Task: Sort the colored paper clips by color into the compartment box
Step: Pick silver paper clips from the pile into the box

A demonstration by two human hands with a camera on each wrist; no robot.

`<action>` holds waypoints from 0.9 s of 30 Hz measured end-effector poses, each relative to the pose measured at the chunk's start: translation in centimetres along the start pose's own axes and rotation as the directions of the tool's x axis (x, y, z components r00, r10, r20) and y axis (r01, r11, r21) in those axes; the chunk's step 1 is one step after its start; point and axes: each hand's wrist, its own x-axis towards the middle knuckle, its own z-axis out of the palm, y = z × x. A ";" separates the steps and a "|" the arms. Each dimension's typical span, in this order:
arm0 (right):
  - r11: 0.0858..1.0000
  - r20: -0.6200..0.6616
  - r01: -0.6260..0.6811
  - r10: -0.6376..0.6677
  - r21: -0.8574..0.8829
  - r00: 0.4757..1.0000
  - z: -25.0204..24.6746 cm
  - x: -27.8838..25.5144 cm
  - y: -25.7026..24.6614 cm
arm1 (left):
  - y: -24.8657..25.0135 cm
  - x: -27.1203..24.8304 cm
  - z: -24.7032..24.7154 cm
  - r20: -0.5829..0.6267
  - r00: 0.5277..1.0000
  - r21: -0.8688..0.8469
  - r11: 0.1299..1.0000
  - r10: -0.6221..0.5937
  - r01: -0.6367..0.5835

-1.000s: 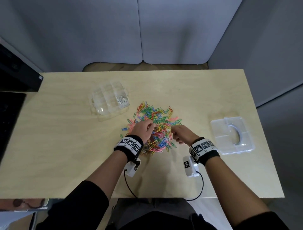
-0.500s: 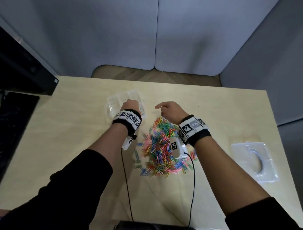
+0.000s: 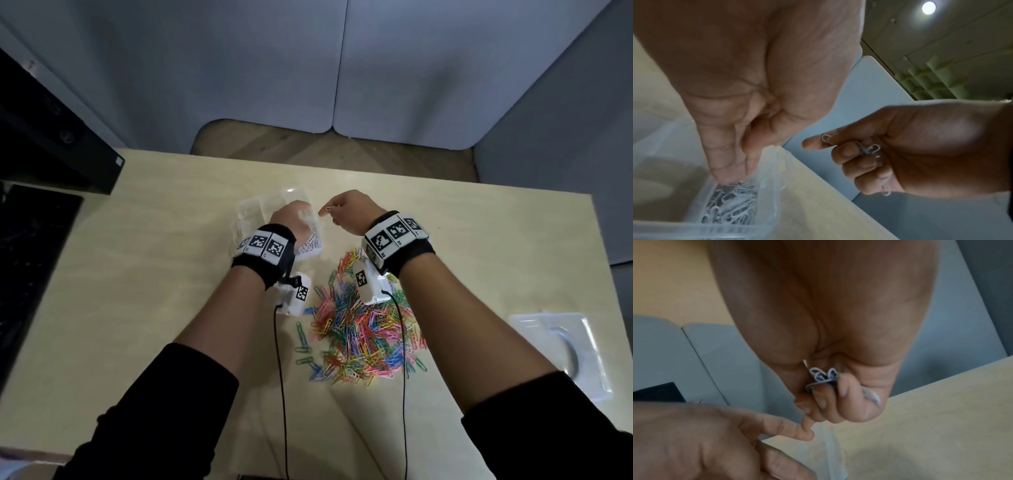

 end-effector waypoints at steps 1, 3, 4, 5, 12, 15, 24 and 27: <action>1.000 0.008 -0.005 0.005 -0.010 1.000 0.2 0.2 -0.5 | -0.4 0.0 0.0 0.002 1.000 -0.075 0.997 0.002 -0.002; 0.998 0.057 -0.010 0.013 -0.059 0.998 1.0 0.5 -1.6 | -1.3 -0.5 -0.2 -0.076 0.997 -0.193 0.981 0.007 -0.022; 0.996 0.082 -0.012 0.019 -0.087 0.996 1.6 0.9 -2.0 | -1.8 -0.9 -0.3 -0.139 0.990 -0.235 0.972 0.000 -0.033; 0.996 0.100 -0.031 0.040 -0.088 0.994 2.2 1.2 -2.3 | -2.4 -1.3 -0.4 -0.204 0.979 -0.287 0.956 -0.006 -0.054; 0.948 -0.055 -0.095 0.082 -0.304 0.995 5.6 2.0 -3.9 | -6.4 -5.0 -0.9 -0.345 0.938 -0.356 0.925 -0.001 -0.130; 0.932 -0.096 -0.121 0.093 -0.343 0.991 6.5 1.6 -4.4 | -7.0 -6.4 -1.1 -0.298 0.951 -0.327 0.927 0.084 -0.185; 0.964 -0.198 0.030 -0.085 -0.263 0.976 5.9 0.8 -2.8 | -8.3 -9.4 1.4 -0.225 0.969 -0.361 0.914 0.105 -0.183; 0.981 -0.266 0.110 -0.151 -0.162 0.952 3.3 -1.1 -0.7 | -8.2 -10.3 3.0 -0.212 0.970 -0.356 0.915 0.117 -0.188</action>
